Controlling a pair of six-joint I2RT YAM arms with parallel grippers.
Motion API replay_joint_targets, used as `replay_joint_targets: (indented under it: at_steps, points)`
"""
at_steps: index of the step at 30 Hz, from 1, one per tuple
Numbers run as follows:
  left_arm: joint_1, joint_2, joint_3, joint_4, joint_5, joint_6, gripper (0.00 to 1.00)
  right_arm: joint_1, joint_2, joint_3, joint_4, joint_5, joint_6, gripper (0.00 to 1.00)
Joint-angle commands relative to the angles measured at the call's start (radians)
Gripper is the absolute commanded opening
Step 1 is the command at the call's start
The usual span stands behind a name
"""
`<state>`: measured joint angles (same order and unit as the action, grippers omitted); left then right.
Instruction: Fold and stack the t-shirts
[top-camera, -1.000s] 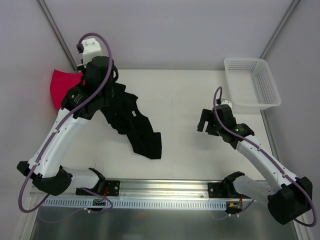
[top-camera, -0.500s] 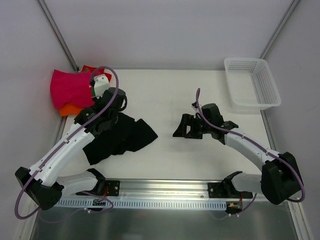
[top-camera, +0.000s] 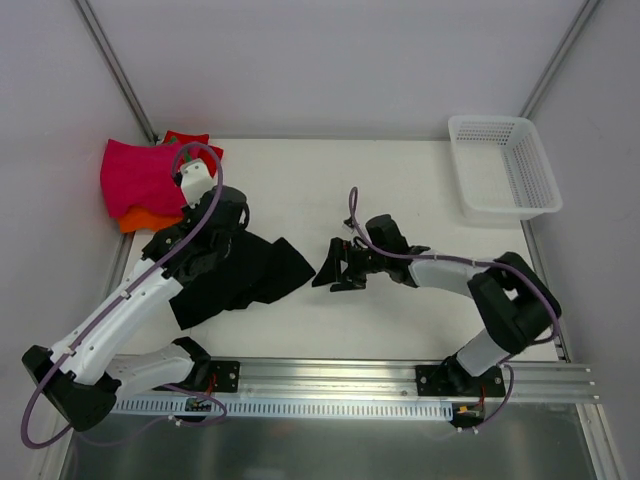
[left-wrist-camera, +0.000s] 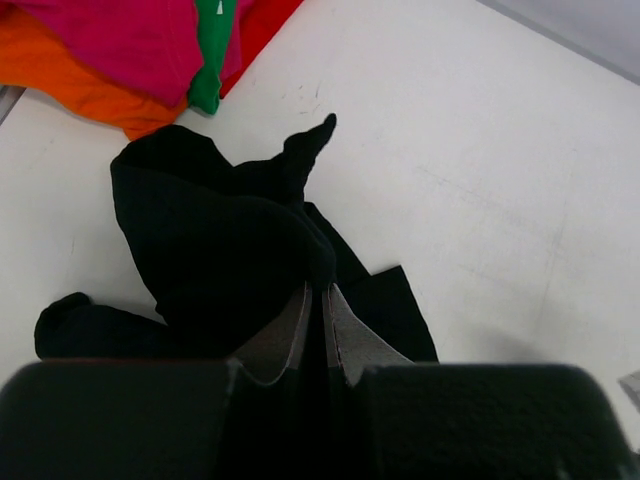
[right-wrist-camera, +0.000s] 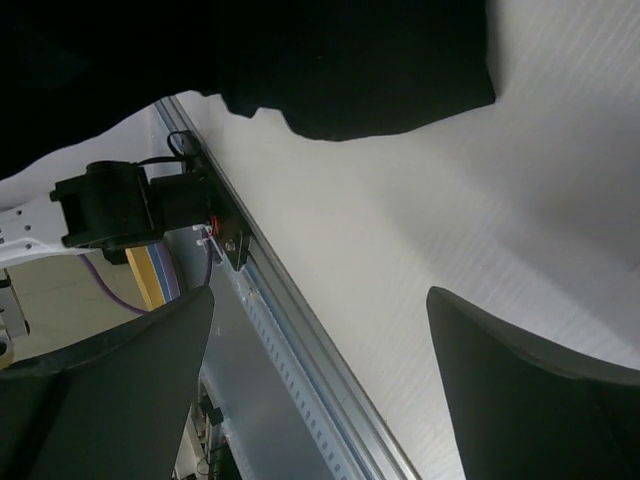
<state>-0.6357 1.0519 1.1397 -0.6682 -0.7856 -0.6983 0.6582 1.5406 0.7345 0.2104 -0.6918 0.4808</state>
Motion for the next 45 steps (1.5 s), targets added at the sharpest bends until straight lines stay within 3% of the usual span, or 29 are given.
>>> replay_joint_targets:
  at_steps: [1,10,27,31,33,34,41,45]
  points:
    - [-0.010,-0.053,-0.012,0.022,0.006,-0.030,0.00,0.015,0.114,0.029,0.182,-0.067,0.079,0.92]
    - [-0.012,-0.121,-0.058,0.024,0.032,-0.041,0.00,0.080,0.286,0.150,0.262,-0.072,0.124,0.89]
    - [-0.013,-0.224,-0.129,0.025,0.075,-0.066,0.00,0.115,0.544,0.351,0.218,-0.022,0.174,0.85]
    - [-0.013,-0.233,-0.143,0.027,0.086,-0.070,0.00,0.124,0.587,0.405,0.211,-0.020,0.182,0.61]
    - [-0.013,-0.239,-0.150,0.027,0.089,-0.073,0.00,0.129,0.607,0.417,0.211,-0.020,0.188,0.26]
    - [-0.013,-0.239,-0.155,0.028,0.089,-0.075,0.00,0.132,0.612,0.422,0.211,-0.020,0.191,0.01]
    - [-0.013,-0.256,-0.179,0.044,0.147,-0.063,0.00,0.135,0.572,0.407,0.198,0.001,0.138,0.01]
    - [-0.013,-0.247,-0.199,0.062,0.226,-0.009,0.00,0.113,0.492,0.433,0.061,0.063,0.050,0.01]
